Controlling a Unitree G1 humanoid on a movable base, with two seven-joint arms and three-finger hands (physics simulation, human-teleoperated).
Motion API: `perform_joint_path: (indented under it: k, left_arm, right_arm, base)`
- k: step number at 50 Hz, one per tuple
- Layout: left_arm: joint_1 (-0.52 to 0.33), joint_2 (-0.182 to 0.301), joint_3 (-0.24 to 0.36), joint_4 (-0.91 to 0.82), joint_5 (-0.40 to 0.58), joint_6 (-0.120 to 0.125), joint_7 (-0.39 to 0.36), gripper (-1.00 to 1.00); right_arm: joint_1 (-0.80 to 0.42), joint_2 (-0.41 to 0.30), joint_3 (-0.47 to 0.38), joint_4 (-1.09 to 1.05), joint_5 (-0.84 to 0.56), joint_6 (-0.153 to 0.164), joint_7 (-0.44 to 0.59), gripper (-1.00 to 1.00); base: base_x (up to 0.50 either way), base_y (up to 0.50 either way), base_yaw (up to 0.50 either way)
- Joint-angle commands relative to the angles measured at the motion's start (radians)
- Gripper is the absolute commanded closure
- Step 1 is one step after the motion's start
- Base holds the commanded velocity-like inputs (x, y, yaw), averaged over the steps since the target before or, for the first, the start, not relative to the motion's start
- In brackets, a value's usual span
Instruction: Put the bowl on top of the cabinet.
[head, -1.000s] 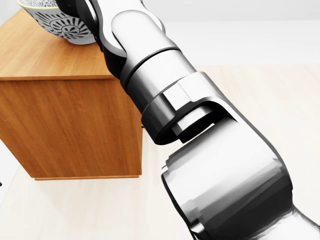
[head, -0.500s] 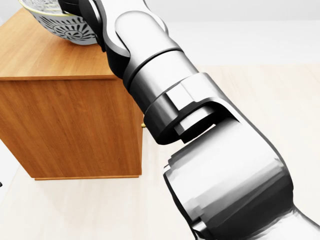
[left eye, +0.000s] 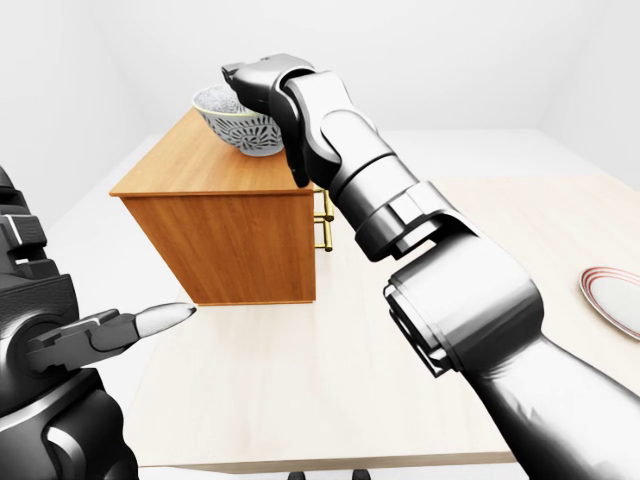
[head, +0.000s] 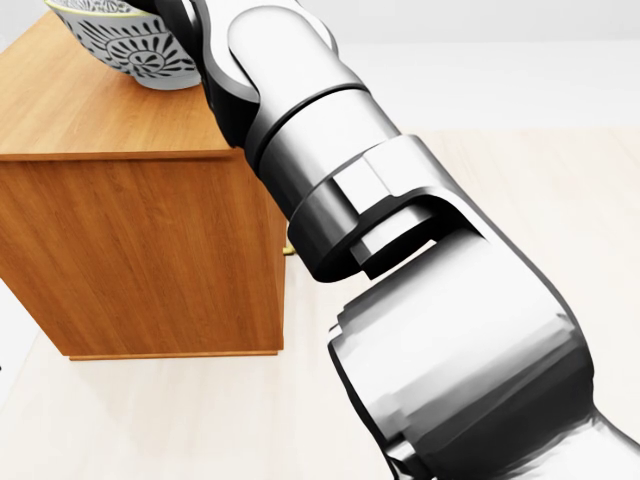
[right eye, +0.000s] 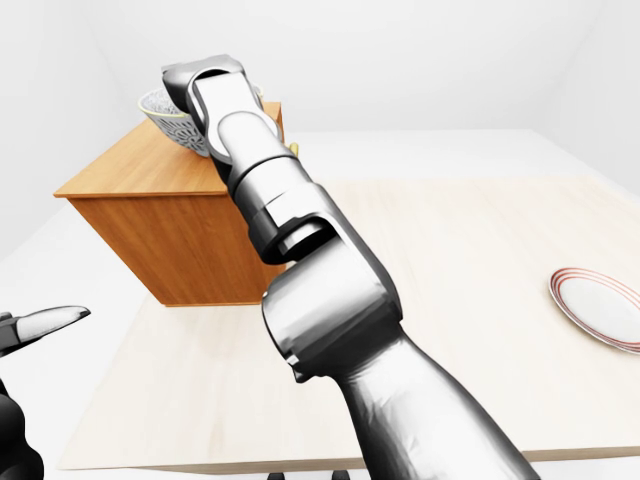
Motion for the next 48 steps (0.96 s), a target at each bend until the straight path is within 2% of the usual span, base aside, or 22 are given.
perform_joint_path:
  k: [1, 13, 20, 27, 32, 33, 37, 48]
  left_arm:
    - [0.001, 0.0, -0.003, 0.004, 0.002, 0.0, 0.0, -1.0]
    - [0.004, -0.002, -0.003, 0.004, 0.002, 0.0, -0.003, -1.0]
    - [0.006, -0.003, -0.008, 0.003, 0.007, 0.0, -0.005, -1.0]
    - [0.008, -0.005, -0.009, 0.002, 0.01, 0.0, -0.007, -1.0]
    - [0.009, -0.006, -0.01, 0.004, 0.012, 0.0, -0.008, -1.0]
    - [0.008, -0.006, -0.01, 0.003, 0.012, 0.0, -0.008, -1.0]
    - [0.009, -0.007, -0.012, 0.005, 0.015, 0.0, -0.009, -1.0]
    - [0.009, -0.008, -0.013, 0.0, 0.015, 0.0, -0.009, -1.0]
  right_arm:
    - [-0.061, -0.013, -0.008, 0.006, 0.019, 0.0, 0.028, -1.0]
    - [-0.223, -0.037, -0.028, 0.007, 0.054, 0.0, 0.043, -1.0]
    - [-0.327, -0.072, -0.052, 0.015, 0.084, 0.0, -0.03, -1.0]
    - [-0.327, -0.085, -0.06, 0.018, 0.107, 0.0, -0.091, -1.0]
    - [-0.327, -0.1, -0.081, 0.021, 0.139, 0.0, -0.208, -1.0]
    - [-0.327, -0.097, -0.092, 0.019, 0.159, 0.0, -0.177, -1.0]
    - [-0.327, -0.096, -0.105, 0.011, 0.204, 0.0, -0.158, -1.0]
    - [-0.327, -0.09, -0.098, -0.011, 0.256, 0.0, -0.132, -1.0]
  base:
    - [0.0, 0.0, 0.0]
    - [0.0, 0.0, 0.0]
    - [0.0, 0.0, 0.0]
    - [0.0, 0.0, 0.0]
    - [0.0, 0.0, 0.0]
    - [0.0, 0.0, 0.0]
    - [0.0, 0.0, 0.0]
    - [0.0, 0.0, 0.0]
